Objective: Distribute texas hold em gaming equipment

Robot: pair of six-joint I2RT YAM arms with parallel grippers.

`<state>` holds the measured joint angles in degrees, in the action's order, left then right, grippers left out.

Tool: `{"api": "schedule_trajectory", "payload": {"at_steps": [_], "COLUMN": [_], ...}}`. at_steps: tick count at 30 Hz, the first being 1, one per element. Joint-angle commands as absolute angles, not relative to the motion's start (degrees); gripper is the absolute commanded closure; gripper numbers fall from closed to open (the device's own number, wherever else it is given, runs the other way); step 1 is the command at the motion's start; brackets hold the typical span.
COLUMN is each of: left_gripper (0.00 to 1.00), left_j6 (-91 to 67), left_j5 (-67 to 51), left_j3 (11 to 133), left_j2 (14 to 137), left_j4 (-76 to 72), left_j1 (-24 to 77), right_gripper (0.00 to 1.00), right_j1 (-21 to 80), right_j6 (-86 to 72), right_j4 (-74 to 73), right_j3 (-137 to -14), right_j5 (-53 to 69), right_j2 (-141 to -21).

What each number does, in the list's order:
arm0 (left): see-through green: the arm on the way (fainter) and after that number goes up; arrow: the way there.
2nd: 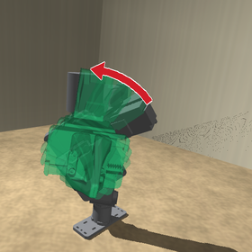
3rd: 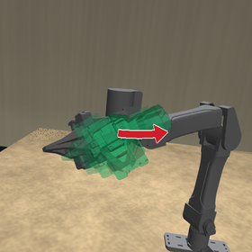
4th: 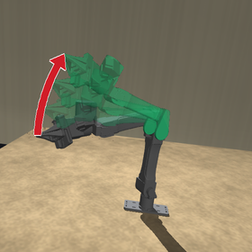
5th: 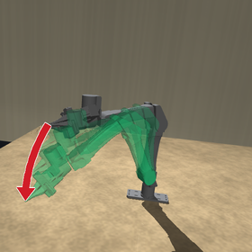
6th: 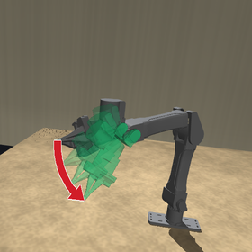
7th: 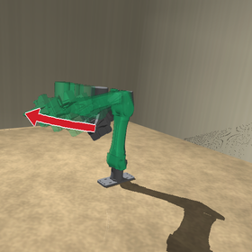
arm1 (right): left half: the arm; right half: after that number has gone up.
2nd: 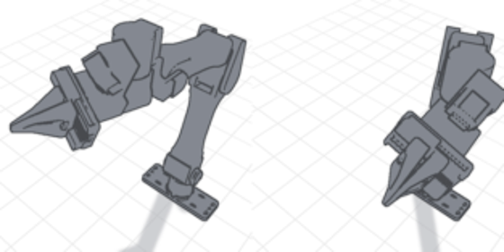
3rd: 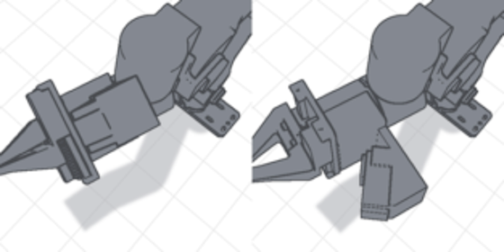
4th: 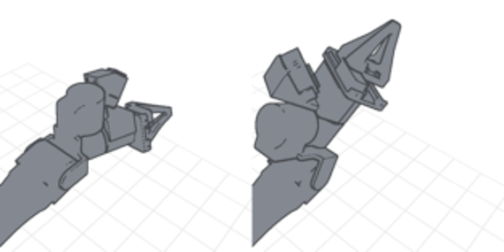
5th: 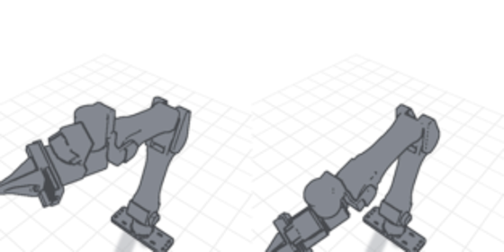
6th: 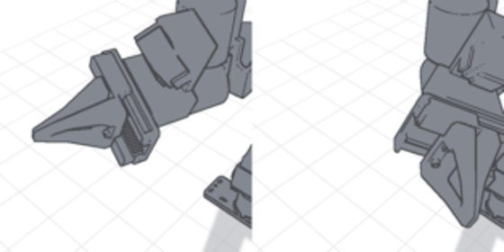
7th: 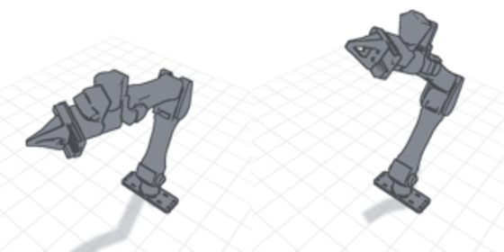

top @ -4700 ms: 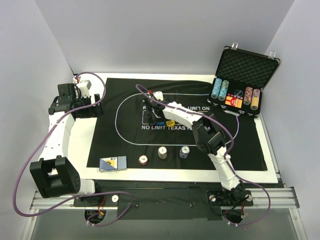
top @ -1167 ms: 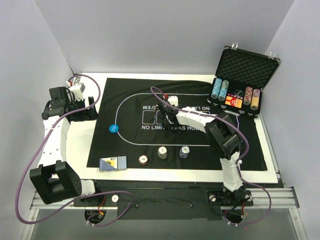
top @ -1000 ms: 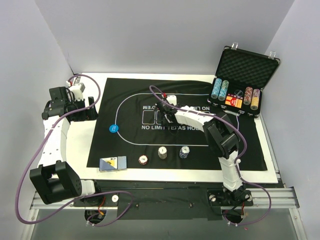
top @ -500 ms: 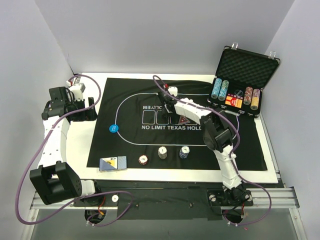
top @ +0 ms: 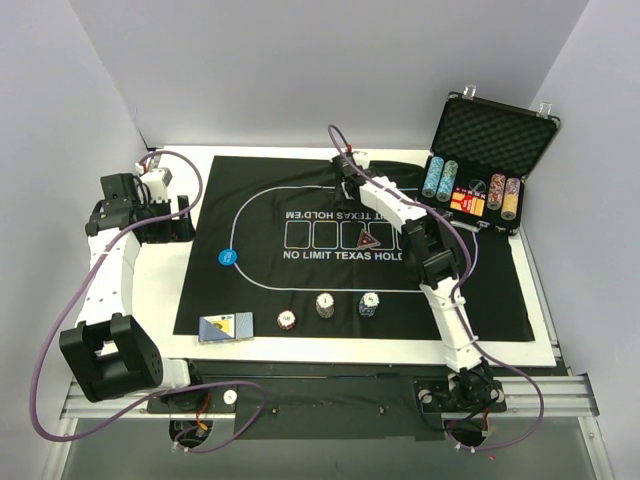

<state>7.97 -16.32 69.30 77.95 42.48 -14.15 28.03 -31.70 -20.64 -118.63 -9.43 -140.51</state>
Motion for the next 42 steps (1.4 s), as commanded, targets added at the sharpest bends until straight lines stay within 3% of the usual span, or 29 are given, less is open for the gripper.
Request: {"api": "schedule_trajectory", "payload": {"at_steps": [1,3,5,10,14,26,35,42], "left_gripper": [0.04,0.04,0.04,0.04,0.04,0.04,0.04,0.04], "left_j6": [8.0,7.8,7.7,7.7,7.9,9.1,9.8,10.4], "left_j5": [-17.1,-17.1,-17.2,-17.6,-17.6,-17.1,-17.1,-17.5], "left_j3": [71.5,71.6,71.5,70.5,69.8,70.0,70.0,70.2], "left_j2": [78.1,78.0,77.4,76.0,74.8,72.5,72.9,72.9], "left_j4": [40.8,40.8,40.8,41.0,41.3,42.6,42.5,42.9], "left_j1": [-14.7,-14.7,-14.7,-14.9,-14.9,-15.6,-16.0,-16.0], "right_gripper": [0.61,0.47,0.41,0.37,0.37,0.52,0.67,0.69], "right_j1": [27.6,27.8,28.4,29.9,30.0,28.7,26.9,23.1], "right_j6": [-31.6,-30.9,-30.2,-28.9,-28.5,-30.3,-33.2,-37.4], "right_j4": [-24.6,-24.8,-24.2,-19.1,-18.9,-21.1,-23.5,-27.2], "right_j3": [-120.9,-117.9,-111.2,-92.6,-87.6,-84.3,-69.5,-59.0], "right_j5": [-8.3,-8.5,-10.5,-14.8,-16.8,-18.9,-24.3,-29.7], "right_j2": [-139.2,-136.6,-131.9,-121.1,-119.3,-118.0,-106.2,-97.8]}}
